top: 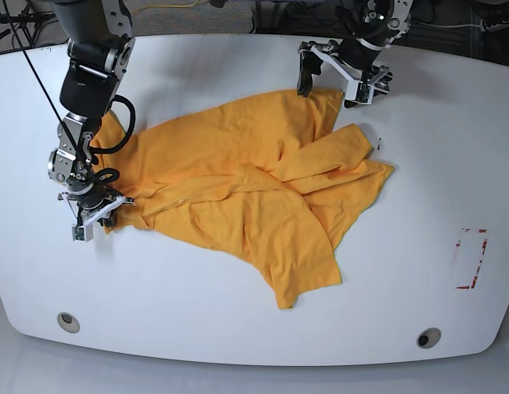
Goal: Fold the T-shirt properly
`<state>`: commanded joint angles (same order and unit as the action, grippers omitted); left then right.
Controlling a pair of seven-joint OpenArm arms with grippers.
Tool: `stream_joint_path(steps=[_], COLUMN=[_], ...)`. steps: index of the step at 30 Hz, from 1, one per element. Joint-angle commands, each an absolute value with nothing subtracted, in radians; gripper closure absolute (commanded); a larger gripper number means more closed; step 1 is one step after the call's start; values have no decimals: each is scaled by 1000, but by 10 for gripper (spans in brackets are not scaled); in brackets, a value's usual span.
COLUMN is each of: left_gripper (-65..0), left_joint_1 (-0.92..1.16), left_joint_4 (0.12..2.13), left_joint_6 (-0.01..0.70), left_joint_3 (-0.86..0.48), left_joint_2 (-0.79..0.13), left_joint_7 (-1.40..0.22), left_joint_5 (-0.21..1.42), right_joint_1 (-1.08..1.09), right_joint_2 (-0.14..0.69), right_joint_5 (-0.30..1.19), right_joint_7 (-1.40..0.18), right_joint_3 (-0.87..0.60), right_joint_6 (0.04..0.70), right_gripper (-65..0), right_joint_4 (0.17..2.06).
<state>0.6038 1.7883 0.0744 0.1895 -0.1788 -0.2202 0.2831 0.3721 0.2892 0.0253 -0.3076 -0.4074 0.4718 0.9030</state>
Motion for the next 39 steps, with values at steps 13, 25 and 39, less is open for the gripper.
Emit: stream_joint_path(steps=[13, 25, 39], left_gripper=[-565, -83, 0], left_joint_1=[533, 461, 481], left_joint_4=[1713, 1662, 1819], left_joint_6=[76, 73, 73], left_joint_3=[231, 309, 242], left_joint_2=[-179, -177, -186], left_joint_7=[-222, -263, -302], left_joint_5=[285, 285, 285], right_joint_1=[369, 369, 352], right_joint_2=[288, 288, 288], right_joint_5=[25, 25, 27], right_joint_7=[-308, -308, -407], right_joint_3=[-407, -407, -417], right_joint_6=[473, 475, 470], right_gripper=[0, 0, 0], right_joint_4=[903, 905, 1009])
